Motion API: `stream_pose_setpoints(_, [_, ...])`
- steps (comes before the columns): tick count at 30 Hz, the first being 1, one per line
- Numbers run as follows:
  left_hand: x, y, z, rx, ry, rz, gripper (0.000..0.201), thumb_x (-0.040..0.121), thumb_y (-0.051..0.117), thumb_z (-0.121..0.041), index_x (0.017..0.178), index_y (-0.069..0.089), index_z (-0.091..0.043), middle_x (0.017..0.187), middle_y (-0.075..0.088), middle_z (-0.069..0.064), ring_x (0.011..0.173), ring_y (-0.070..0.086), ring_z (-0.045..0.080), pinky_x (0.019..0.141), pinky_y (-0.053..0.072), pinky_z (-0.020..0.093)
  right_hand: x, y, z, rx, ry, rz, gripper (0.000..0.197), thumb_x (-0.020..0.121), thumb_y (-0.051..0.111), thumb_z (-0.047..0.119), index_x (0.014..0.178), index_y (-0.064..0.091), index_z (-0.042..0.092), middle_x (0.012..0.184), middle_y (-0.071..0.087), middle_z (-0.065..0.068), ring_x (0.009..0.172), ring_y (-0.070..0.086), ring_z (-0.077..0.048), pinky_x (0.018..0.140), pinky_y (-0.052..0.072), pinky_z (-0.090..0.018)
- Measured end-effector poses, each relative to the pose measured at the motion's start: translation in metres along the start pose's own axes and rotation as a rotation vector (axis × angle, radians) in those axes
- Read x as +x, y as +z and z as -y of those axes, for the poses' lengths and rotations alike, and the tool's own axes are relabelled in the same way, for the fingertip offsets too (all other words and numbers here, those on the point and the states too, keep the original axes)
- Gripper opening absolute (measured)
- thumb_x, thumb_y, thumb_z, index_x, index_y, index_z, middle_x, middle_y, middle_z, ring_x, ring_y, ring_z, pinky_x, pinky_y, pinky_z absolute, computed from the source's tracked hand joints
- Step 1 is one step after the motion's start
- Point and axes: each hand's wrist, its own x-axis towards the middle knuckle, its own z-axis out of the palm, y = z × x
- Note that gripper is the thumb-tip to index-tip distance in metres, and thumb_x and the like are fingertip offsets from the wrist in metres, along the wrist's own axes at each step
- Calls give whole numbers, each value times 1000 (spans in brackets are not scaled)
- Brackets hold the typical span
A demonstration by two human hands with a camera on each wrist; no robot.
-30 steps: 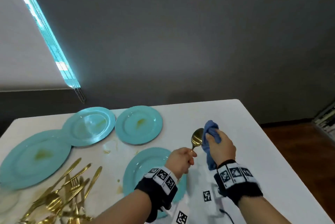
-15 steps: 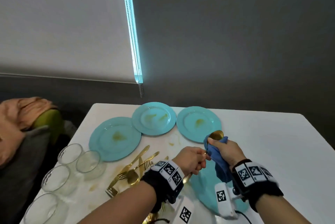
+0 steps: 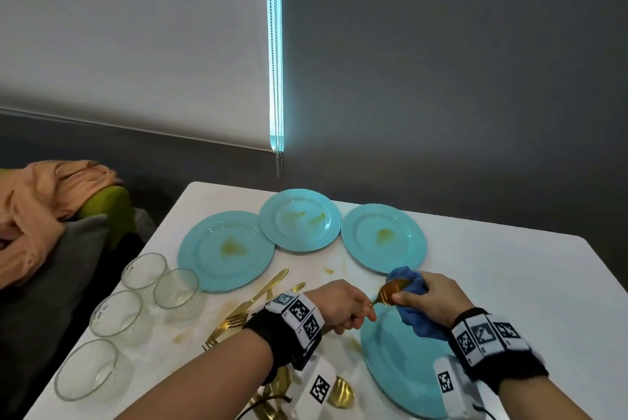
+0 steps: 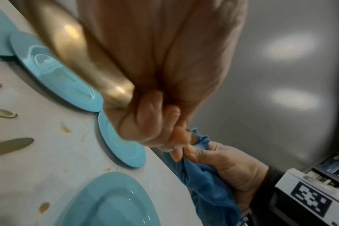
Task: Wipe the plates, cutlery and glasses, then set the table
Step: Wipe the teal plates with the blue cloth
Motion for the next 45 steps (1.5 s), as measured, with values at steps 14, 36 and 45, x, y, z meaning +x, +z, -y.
stream_pose_setpoints(14, [10,39,1,498,-14,-166,29,94,44,-14,108,68,-7,75,66,-2,77,61,13,61,35,8,7,6,-18,-1098,-379,113,34,88,54,28,121,50,19,118,59,-4,112,55,-25,86,44,-32])
stream_pose_setpoints(36, [35,16,86,295,-305,-279,24,94,48,-5,115,58,-7,99,70,8,76,65,16,82,55,30,25,9,-46,-155,73,-110,18,67,80,25,79,67,20,77,65,-4,82,62,-20,71,40,-21])
stream_pose_setpoints(45, [50,19,114,618,-273,-314,34,89,61,-22,120,57,-10,122,58,8,114,56,21,92,47,26,6,26,-46,-61,131,-123,13,71,77,16,69,64,16,58,61,5,56,55,-4,44,37,-2])
